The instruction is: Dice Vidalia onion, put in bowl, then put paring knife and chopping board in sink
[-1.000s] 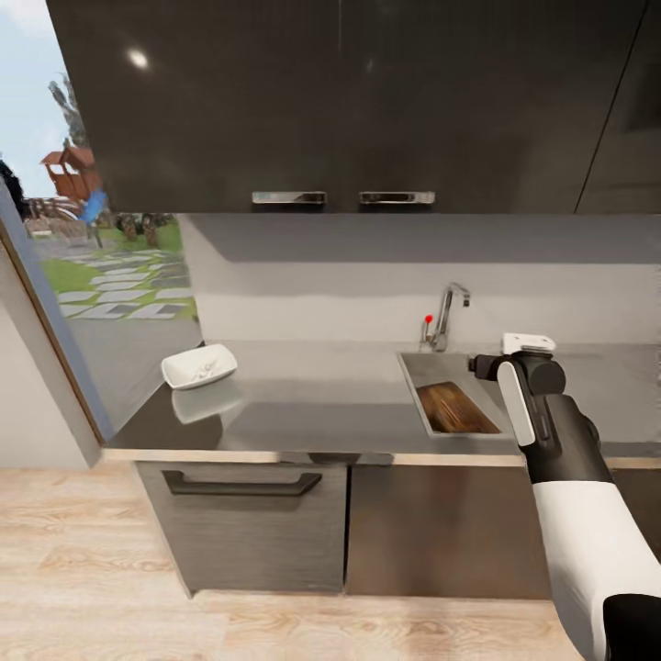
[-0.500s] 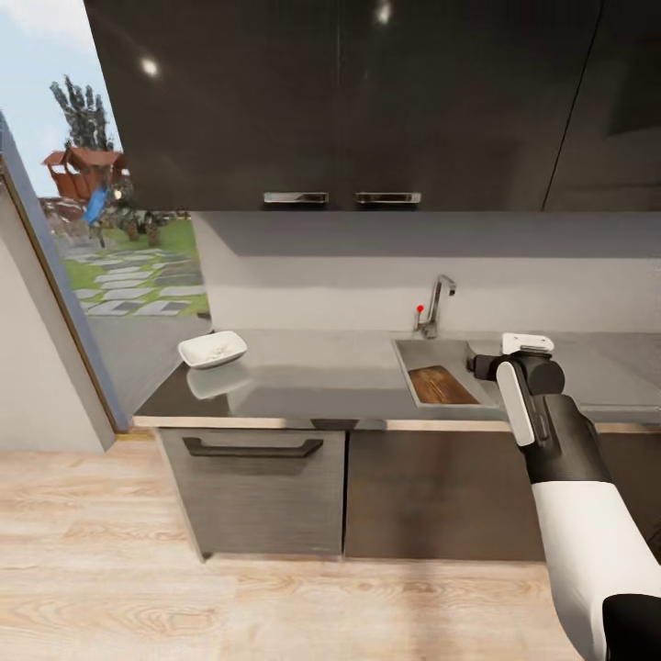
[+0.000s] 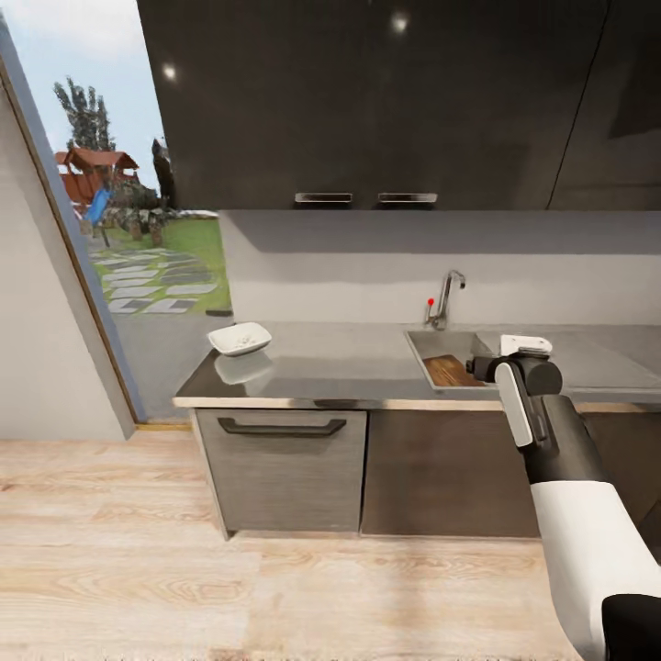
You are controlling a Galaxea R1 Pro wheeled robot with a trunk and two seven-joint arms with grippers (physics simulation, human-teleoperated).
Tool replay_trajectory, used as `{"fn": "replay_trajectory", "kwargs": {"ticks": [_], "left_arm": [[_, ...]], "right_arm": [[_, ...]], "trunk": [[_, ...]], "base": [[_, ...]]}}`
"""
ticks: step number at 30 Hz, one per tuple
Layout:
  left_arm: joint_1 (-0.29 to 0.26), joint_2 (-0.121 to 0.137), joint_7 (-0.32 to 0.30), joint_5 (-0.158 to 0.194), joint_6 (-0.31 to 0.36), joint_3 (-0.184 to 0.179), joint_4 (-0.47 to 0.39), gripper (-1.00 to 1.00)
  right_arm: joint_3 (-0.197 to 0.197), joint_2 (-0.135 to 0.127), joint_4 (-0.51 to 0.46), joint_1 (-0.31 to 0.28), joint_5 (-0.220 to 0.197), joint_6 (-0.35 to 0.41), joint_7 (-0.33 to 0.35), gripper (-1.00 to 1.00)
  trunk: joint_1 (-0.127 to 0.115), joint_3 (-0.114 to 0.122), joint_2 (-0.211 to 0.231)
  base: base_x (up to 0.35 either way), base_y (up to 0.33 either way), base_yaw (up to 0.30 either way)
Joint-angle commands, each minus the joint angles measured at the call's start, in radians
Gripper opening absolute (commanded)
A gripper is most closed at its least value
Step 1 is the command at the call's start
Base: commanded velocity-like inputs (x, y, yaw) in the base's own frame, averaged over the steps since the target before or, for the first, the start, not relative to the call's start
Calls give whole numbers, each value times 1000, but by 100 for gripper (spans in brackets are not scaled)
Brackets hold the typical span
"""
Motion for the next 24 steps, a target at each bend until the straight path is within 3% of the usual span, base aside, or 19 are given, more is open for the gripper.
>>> {"fn": "replay_trajectory", "kwargs": {"ticks": [1,8,15,16,22,24], "left_arm": [[-2,0,0,6,-5,-8,3,100],[-2,-2,0,6,-5,-8,4,100],[-2,-2,0,6,-5,-8,3,100],[-2,-2,0,6,-5,-8,3,100],[-2,-2,2,6,-5,-8,3,100],[-2,-2,2,6,-5,-8,3,100]], "right_arm": [[0,0,3,-1,-10,2,-9,100],[1,1,26,0,-9,1,-7,100],[-1,-2,198,0,-6,-25,45,100],[-1,-5,278,0,-3,-82,84,100],[0,-6,465,0,14,-234,136,100],[3,-6,579,0,41,-344,143,100]], "trunk": [[0,-1,-1],[0,-1,-1],[0,-1,-1],[0,-1,-1],[0,-1,-1],[0,-1,-1]], "base": [[-192,279,0],[-189,281,0],[-120,188,0],[-11,17,0],[-3,5,0],[0,0,0]]}}
